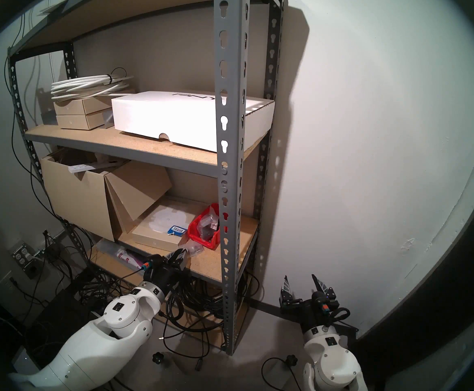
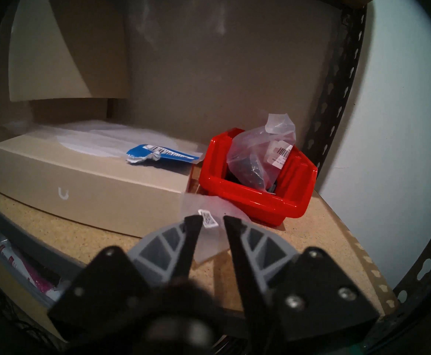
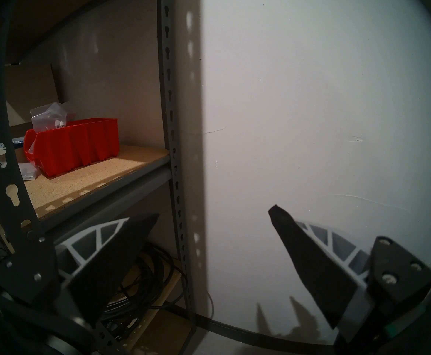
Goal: Organize the rack shelf by putting things into a case
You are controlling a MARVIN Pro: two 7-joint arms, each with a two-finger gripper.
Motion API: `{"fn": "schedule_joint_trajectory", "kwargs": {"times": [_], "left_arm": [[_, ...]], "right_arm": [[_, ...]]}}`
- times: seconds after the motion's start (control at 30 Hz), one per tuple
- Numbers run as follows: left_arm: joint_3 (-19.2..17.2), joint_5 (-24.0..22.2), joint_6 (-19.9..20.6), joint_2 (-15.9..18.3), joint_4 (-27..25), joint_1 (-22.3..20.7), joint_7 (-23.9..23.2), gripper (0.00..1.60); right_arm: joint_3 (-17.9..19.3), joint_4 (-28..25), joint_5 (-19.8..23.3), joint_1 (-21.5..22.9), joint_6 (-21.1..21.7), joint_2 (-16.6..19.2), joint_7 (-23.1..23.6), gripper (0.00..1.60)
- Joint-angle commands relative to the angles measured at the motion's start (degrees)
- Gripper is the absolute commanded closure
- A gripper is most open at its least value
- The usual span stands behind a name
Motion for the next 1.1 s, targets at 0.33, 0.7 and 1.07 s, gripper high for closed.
{"fn": "schedule_joint_trajectory", "kwargs": {"times": [0.33, 0.7, 1.07], "left_arm": [[-0.7, -0.2, 1.1, 1.5, -6.0, 2.8, 0.5, 0.58], [-0.2, 4.0, 4.5, 5.9, -9.6, 5.7, 2.5, 0.24], [1.9, 6.6, 4.5, 4.3, -5.5, 2.6, 2.2, 0.32]], "right_arm": [[0.0, -1.2, 0.0, 0.1, -0.1, 0.0, 0.0, 0.0], [0.0, -1.2, 0.0, 0.0, -0.1, 0.0, 0.0, 0.0], [0.0, -1.2, 0.0, 0.0, -0.1, 0.0, 0.0, 0.0]]}}
